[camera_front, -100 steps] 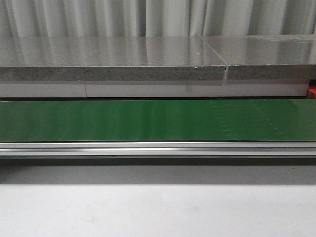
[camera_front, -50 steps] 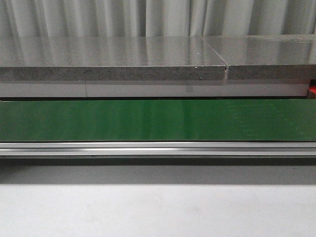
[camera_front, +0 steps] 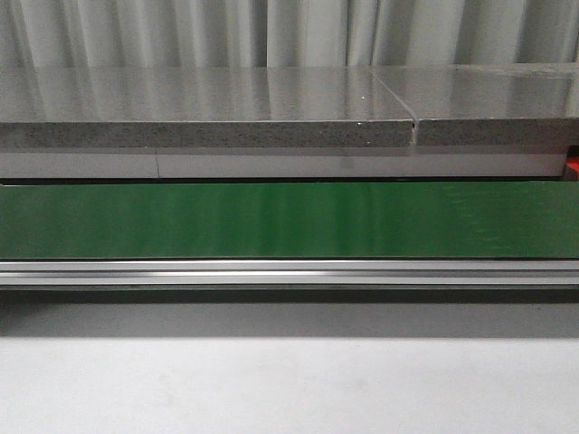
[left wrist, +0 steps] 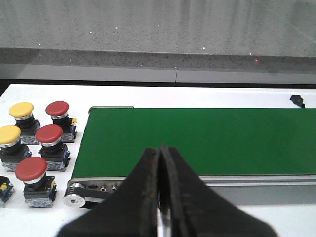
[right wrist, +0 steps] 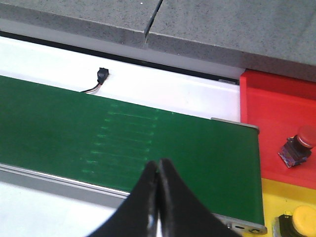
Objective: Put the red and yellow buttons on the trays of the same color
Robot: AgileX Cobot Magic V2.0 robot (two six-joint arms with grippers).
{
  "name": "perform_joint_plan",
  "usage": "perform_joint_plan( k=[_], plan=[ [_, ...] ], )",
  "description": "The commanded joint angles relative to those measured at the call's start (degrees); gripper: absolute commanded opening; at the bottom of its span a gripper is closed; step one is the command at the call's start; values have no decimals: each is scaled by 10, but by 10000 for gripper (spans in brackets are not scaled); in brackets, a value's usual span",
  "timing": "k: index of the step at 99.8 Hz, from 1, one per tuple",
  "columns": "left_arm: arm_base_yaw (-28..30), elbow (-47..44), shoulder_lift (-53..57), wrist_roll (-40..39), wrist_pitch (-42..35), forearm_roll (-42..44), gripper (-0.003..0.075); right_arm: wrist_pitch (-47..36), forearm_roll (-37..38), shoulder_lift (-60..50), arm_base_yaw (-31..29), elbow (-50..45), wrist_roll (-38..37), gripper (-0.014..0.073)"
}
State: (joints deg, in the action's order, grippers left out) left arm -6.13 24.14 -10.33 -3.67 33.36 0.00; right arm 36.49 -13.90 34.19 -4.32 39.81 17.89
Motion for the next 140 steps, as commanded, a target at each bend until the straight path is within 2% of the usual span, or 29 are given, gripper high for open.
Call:
perform_joint_plan(
  k=[1, 12, 19, 33, 39, 43, 71, 83, 90, 100, 126, 140],
  plan=[
    [-4, 15, -6, -1, -38, 0, -18, -36, -6, 0, 1, 15, 6, -69],
    [-4, 15, -6, -1, -38, -3, 34, -36, -6, 0, 1, 15, 6, -69],
    [-4, 15, -6, -1, -38, -5, 130, -36, -6, 0, 1, 15, 6, -69],
    [-4, 15, -6, -1, -38, -5, 435, -36, -6, 0, 1, 15, 6, -69],
    [-4, 15, -6, -1, -38, 0, 529, -36, -6, 0, 1, 15, 6, -69],
    [-4, 15, -6, -1, -38, 0, 554, -36, -6, 0, 1, 15, 6, -69],
    [0, 20, -8, -14, -41, 7, 557, -36, -6, 0, 1, 15, 6, -69],
    [13, 47, -29, -116, -26, 92, 557, -36, -6, 0, 1, 15, 6, -69],
    [23, 75, -58, -196, 7, 170, 557, -36, -6, 0, 1, 15, 6, -69],
    [30, 106, -117, -277, 44, 235, 557, -36, -6, 0, 1, 15, 6, -69],
    [32, 162, -278, -339, 50, 272, 557, -36, -6, 0, 1, 15, 6, -69],
    [61, 194, -369, -362, 48, 274, 557, -36, -6, 0, 1, 15, 6, -69]
  ],
)
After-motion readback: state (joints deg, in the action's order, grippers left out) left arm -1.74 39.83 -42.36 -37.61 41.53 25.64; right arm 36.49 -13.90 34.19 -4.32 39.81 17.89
